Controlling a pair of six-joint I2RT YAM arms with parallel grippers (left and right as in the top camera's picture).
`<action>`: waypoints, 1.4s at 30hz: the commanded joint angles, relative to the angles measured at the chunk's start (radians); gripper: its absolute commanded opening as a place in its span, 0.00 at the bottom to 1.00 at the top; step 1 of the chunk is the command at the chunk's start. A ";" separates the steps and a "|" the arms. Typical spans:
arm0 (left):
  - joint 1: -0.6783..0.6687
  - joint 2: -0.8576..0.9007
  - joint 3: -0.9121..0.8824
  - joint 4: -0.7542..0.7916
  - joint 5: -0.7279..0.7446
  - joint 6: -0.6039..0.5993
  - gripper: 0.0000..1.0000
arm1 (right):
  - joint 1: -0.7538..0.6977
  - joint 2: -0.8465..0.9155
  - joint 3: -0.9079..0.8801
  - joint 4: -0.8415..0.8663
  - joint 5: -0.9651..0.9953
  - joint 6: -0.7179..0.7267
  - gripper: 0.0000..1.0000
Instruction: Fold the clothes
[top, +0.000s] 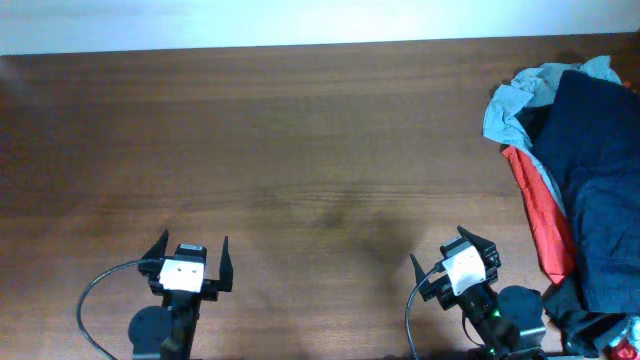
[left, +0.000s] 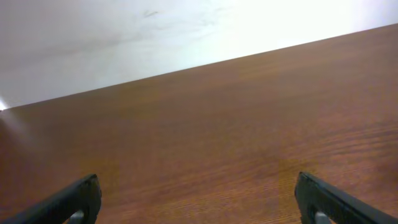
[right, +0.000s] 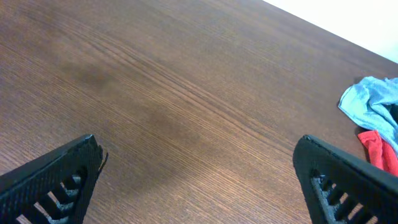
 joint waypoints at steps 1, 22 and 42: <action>-0.005 -0.009 -0.011 -0.003 0.001 -0.005 0.99 | 0.009 -0.010 -0.006 0.004 0.012 0.012 0.98; -0.005 0.156 0.261 -0.040 0.255 -0.245 0.99 | 0.009 0.161 0.290 -0.035 -0.034 0.406 0.98; -0.005 1.175 1.194 -0.564 0.338 -0.254 1.00 | -0.047 0.954 1.079 -0.588 0.100 0.676 0.98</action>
